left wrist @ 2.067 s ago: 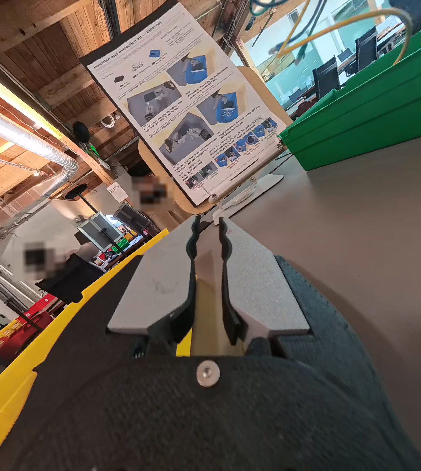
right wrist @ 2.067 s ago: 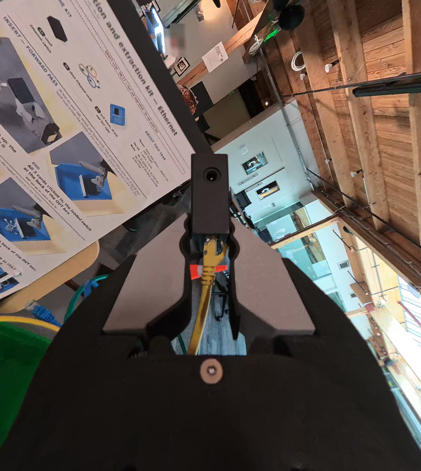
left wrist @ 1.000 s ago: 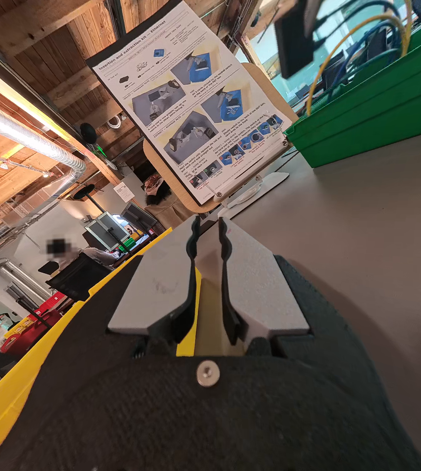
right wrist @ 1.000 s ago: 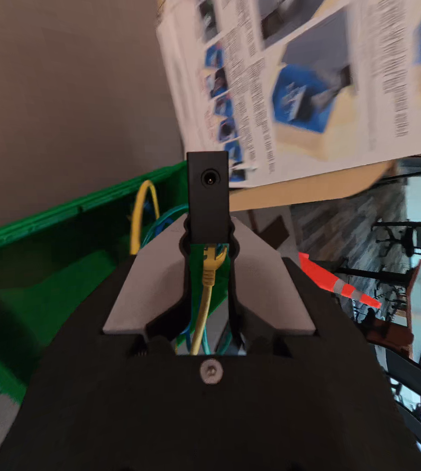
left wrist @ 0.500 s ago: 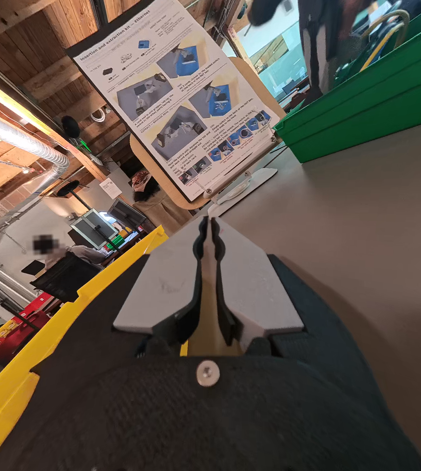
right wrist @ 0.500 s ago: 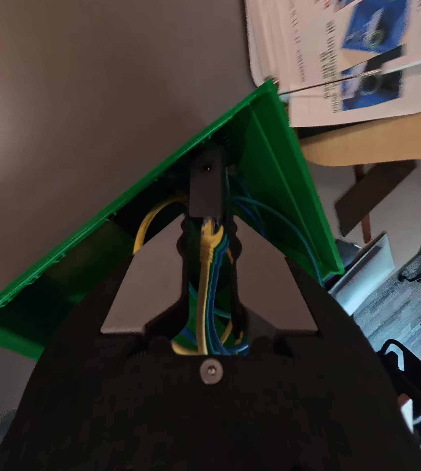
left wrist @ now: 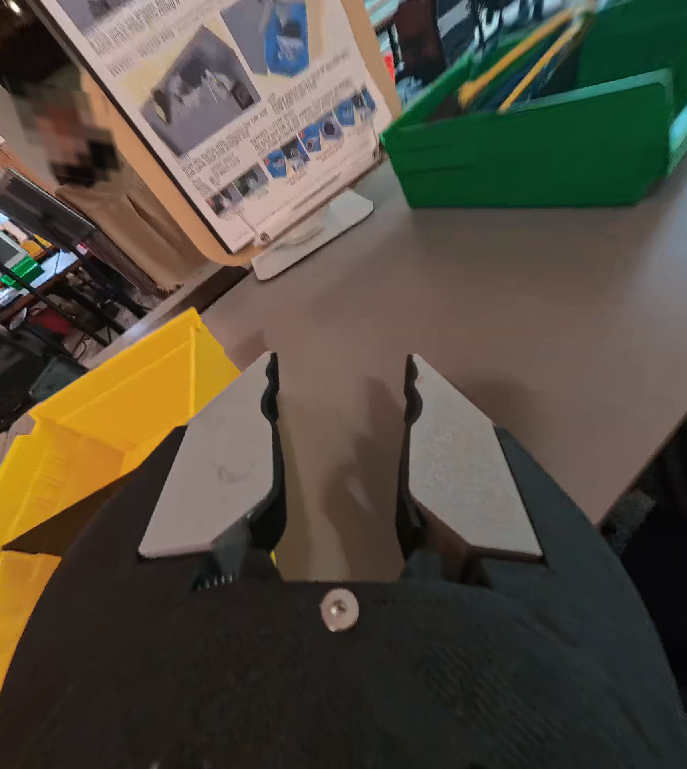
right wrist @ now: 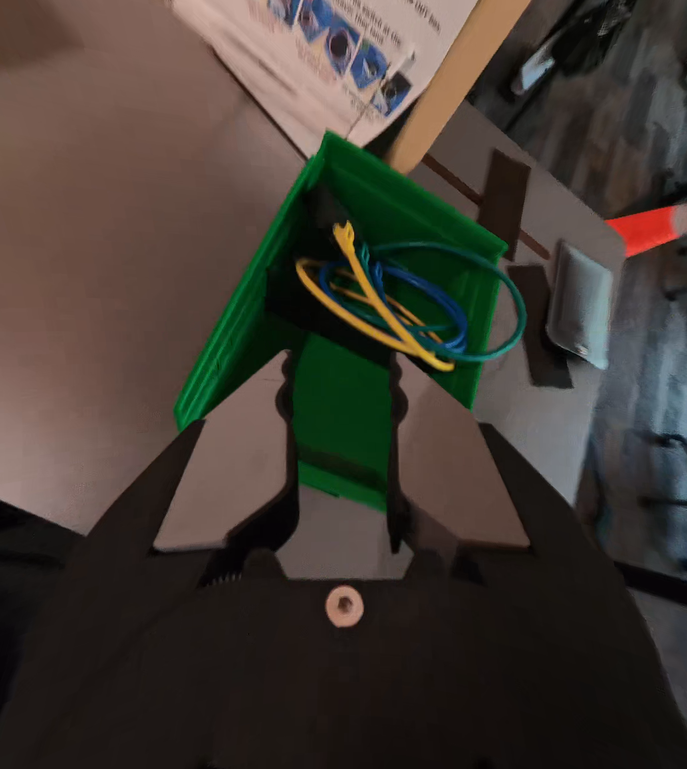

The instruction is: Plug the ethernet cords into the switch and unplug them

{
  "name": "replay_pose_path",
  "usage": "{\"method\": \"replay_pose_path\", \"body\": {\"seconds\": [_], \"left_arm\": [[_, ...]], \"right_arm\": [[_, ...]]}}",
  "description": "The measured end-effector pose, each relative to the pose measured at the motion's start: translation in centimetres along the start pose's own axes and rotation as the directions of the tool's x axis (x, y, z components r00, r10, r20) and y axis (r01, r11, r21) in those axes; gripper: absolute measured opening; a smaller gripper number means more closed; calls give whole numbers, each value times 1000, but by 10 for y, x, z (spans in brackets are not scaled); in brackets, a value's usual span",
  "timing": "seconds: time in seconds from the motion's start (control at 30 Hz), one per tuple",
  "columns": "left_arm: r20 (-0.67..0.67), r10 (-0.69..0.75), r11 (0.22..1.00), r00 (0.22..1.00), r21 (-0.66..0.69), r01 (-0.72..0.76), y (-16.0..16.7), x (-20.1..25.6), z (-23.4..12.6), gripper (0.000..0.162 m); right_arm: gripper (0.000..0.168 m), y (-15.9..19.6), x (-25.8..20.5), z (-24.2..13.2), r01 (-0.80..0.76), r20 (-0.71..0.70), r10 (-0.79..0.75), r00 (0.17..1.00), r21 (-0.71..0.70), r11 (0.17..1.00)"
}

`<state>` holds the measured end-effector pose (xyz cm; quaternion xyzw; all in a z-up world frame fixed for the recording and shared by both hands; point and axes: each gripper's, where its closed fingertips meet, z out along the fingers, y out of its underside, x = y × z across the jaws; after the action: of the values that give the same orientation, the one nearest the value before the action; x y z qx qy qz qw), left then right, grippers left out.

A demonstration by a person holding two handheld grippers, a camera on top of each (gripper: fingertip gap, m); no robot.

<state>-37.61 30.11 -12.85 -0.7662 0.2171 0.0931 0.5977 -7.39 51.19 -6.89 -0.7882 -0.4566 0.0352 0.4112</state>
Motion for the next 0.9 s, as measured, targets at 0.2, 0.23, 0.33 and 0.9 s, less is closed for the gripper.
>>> {"method": "replay_pose_path", "body": {"seconds": [0.2, 0.23, 0.33, 0.9], "left_arm": [[98, -130, 980, 987, -137, 143, 24, -40, -41, 84], [114, -149, 971, 982, -170, 167, 34, -44, -43, 88], [147, -155, 955, 977, -230, 186, 57, -46, -49, 87], [275, -187, 922, 943, -283, 266, 122, -67, -17, 60]], "right_arm": [[45, 33, -18, -9, 294, -385, -361, 849, -223, 929], [37, 35, -24, -6, 336, -400, -417, 816, -260, 905], [31, 41, -44, 0, 406, -387, -520, 762, -340, 848], [71, 61, -95, 53, -233, 205, 207, 957, 111, 966]]}}
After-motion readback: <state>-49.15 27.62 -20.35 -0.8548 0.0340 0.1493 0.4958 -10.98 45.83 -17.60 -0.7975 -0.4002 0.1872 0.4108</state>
